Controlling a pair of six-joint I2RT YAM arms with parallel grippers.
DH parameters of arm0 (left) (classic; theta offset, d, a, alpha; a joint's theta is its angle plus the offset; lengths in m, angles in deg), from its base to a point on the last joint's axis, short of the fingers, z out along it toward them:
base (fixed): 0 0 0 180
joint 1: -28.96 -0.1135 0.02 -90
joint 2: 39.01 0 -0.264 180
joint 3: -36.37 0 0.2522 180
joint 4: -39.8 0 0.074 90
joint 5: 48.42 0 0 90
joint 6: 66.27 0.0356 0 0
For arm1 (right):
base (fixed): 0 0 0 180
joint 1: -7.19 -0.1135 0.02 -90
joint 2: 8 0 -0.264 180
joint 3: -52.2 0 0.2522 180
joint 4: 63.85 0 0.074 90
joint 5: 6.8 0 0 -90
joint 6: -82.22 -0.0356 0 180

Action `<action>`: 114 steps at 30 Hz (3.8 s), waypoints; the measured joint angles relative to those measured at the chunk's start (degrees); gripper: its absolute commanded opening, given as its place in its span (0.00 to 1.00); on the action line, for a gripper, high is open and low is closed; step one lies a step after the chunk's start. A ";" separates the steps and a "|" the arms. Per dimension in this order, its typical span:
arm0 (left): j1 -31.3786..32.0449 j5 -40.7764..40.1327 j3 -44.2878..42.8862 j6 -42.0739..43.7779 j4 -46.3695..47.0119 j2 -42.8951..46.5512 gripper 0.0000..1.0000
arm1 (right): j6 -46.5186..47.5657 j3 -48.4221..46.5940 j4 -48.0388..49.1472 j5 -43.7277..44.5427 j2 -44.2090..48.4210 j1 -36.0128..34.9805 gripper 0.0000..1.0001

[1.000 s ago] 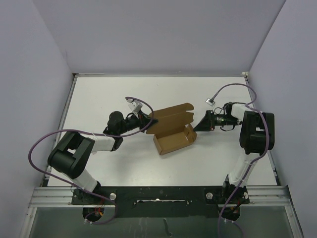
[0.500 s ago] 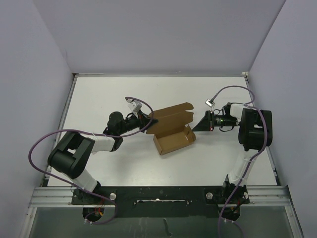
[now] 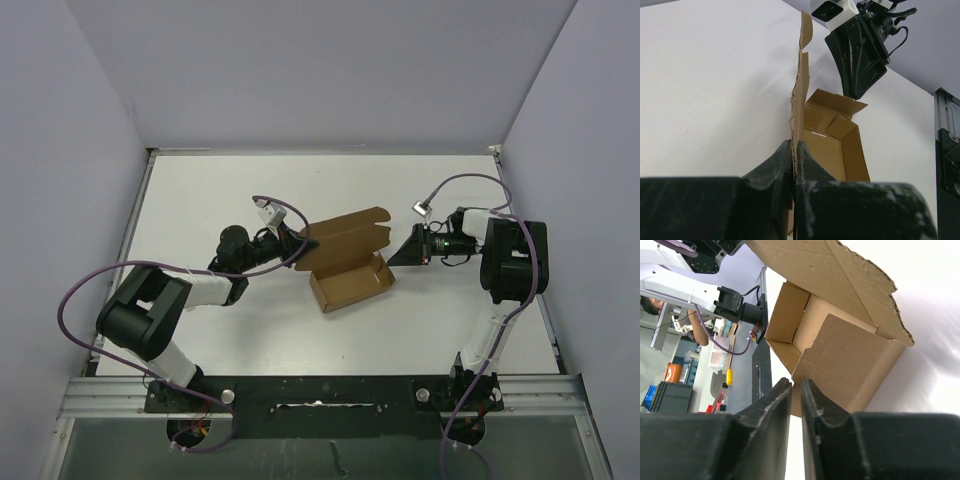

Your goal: Fold the paper box

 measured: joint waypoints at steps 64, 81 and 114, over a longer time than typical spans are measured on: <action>4.04 -5.25 0.04 -0.13 0.13 0.00 0.00 | -20.65 9.22 27.15 32.48 13.35 -9.27 0.31; 6.82 -11.41 1.68 -1.84 0.85 0.00 0.00 | -19.80 9.55 30.12 50.90 15.15 -16.09 0.13; 8.98 -12.41 2.89 1.51 6.32 -2.78 0.00 | -14.75 10.82 29.73 55.36 24.06 -16.74 0.39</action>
